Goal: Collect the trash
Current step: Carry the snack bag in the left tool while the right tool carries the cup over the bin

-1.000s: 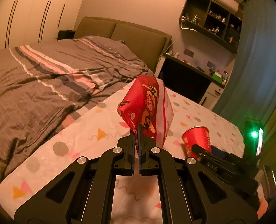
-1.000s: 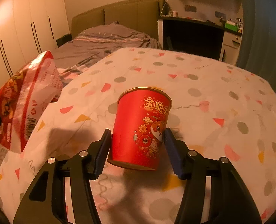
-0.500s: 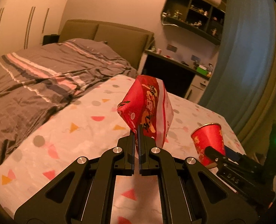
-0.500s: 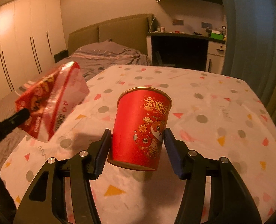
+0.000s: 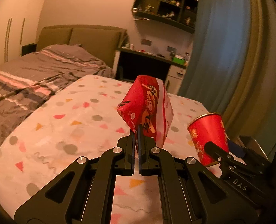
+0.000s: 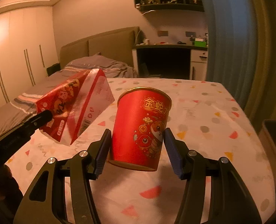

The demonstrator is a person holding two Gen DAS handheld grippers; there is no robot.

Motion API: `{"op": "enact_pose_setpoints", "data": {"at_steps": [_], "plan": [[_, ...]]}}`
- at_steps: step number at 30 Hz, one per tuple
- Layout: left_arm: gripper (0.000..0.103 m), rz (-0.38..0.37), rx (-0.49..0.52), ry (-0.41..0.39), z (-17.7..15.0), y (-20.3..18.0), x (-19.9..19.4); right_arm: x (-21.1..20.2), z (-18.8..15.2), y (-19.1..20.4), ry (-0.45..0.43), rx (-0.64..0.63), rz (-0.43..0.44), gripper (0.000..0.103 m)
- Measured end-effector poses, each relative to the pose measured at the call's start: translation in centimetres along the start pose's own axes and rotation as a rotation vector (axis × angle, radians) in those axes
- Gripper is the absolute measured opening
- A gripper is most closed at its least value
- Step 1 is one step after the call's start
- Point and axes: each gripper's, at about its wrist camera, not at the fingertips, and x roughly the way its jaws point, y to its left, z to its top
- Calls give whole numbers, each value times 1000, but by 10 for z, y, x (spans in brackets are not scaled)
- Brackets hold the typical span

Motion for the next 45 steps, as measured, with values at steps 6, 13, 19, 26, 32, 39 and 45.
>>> {"op": "enact_pose_setpoints", "data": {"at_steps": [6,13,19,26,32,39,45], "plan": [[2,-46,47,7,-4,-38,3,-21,-5,-32,-26,44,-39,56],[2,-113,103,21,-11,-87,9,-41,-11,-72,-48,83,-98,56],[2,-173,154,35,-18,-127,16,-57,-20,-107,-65,128,-156,56],[2,-240,208,46,-27,-171,25,-76,-30,-144,-84,181,-223,56],[2,-297,242,60,-34,-212,35,-89,-39,-175,-97,215,-285,56],[2,-398,286,79,-43,-274,51,-111,-51,-221,-114,261,-384,56],[2,-470,315,107,-54,-324,70,-124,-59,-259,-128,292,-478,56]]}}
